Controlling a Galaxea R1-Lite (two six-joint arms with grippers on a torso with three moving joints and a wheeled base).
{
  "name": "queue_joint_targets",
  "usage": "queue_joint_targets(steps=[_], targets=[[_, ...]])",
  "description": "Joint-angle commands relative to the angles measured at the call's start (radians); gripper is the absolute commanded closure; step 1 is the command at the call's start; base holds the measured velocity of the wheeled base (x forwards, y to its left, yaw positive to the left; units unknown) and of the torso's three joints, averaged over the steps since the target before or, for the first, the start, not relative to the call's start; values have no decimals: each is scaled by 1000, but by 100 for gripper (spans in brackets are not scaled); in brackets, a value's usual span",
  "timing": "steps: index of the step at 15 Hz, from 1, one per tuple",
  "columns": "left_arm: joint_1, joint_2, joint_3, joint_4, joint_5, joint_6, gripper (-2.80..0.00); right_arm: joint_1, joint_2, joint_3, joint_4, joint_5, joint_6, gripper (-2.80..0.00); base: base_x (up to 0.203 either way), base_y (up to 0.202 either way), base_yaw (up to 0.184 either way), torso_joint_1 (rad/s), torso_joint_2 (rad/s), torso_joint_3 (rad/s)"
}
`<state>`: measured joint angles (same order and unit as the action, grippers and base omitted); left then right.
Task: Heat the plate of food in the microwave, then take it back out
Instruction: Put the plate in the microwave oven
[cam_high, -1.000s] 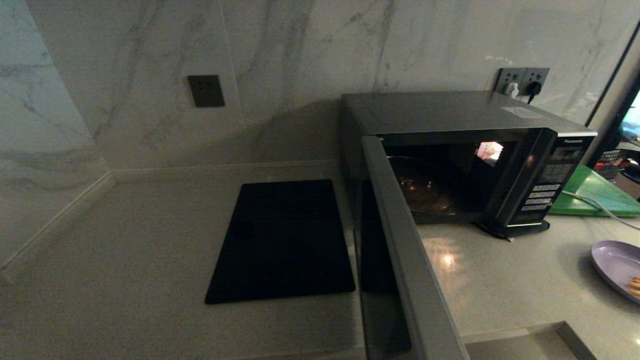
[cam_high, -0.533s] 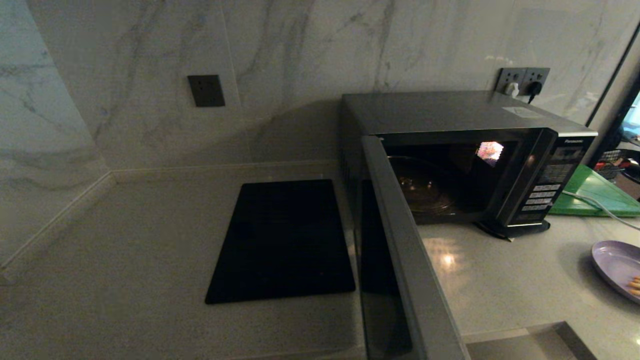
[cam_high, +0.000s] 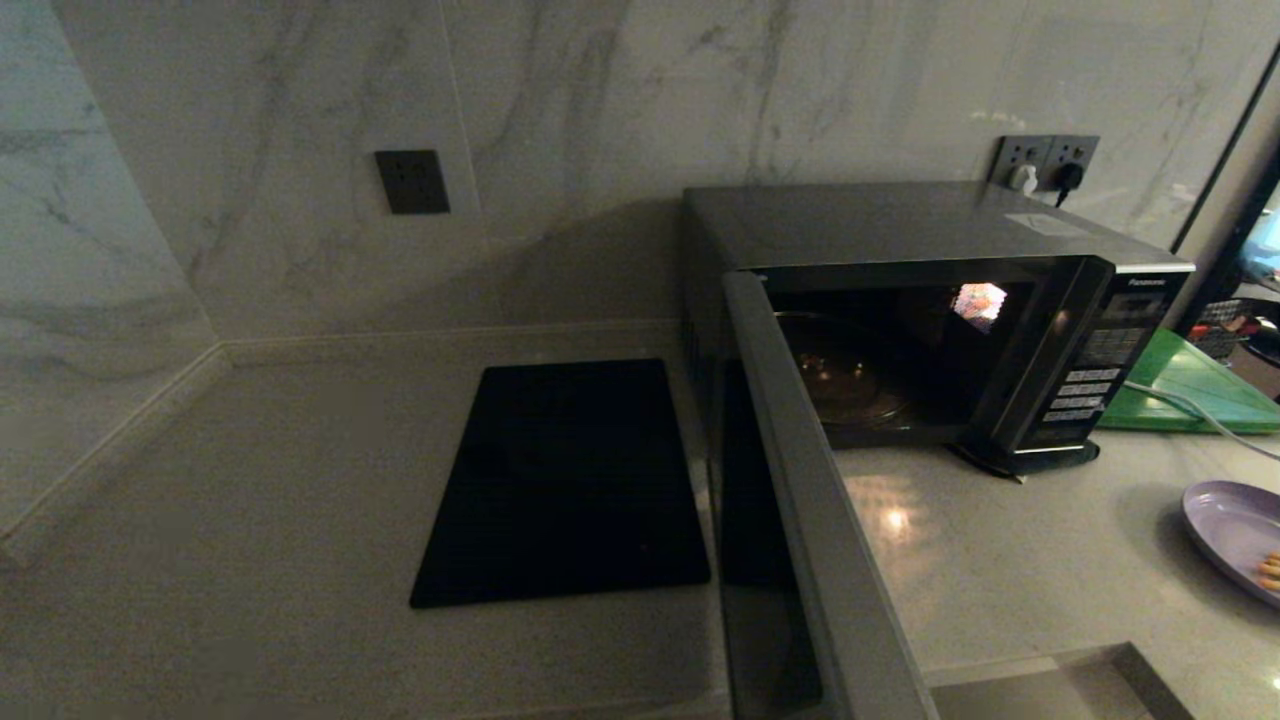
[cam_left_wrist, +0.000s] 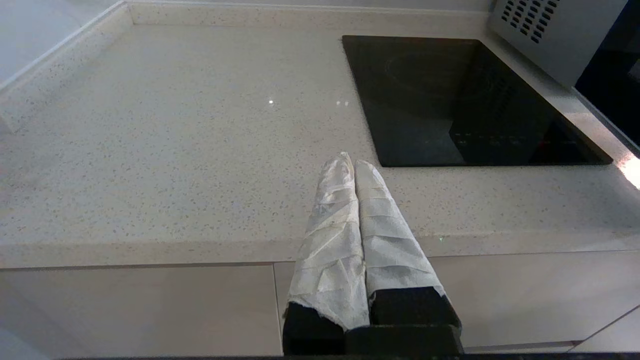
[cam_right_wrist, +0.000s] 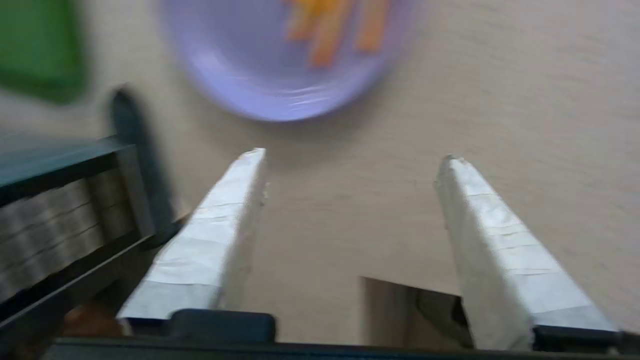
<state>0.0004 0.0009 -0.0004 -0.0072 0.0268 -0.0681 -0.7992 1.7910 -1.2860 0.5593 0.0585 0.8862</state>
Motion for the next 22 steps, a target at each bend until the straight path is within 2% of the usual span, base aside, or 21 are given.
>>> queue_joint_targets(steps=[1,4,6,8,11,14,20,22], targets=[[1,1,0,0,1,-1,0,-58,14,23,13,0,4,-280,0,0,0,0,0,0],[1,1,0,0,1,-1,0,-134,7,22,19,2,-14,-280,0,0,0,0,0,0],[1,1,0,0,1,-1,0,-176,13,9,37,-1,-96,-280,0,0,0,0,0,0],[1,1,0,0,1,-1,0,-197,35,-4,98,-1,-164,-280,0,0,0,0,0,0],[1,1,-1,0,1,-1,0,-202,81,-3,105,6,-176,-280,0,0,0,0,0,0],[1,1,0,0,1,-1,0,-202,93,13,106,37,-224,-280,0,0,0,0,0,0],[1,1,0,0,1,-1,0,-196,149,-3,104,58,-223,-280,0,0,0,0,0,0],[1,1,0,0,1,-1,0,-196,176,-13,103,103,-179,-280,0,0,0,0,0,0]])
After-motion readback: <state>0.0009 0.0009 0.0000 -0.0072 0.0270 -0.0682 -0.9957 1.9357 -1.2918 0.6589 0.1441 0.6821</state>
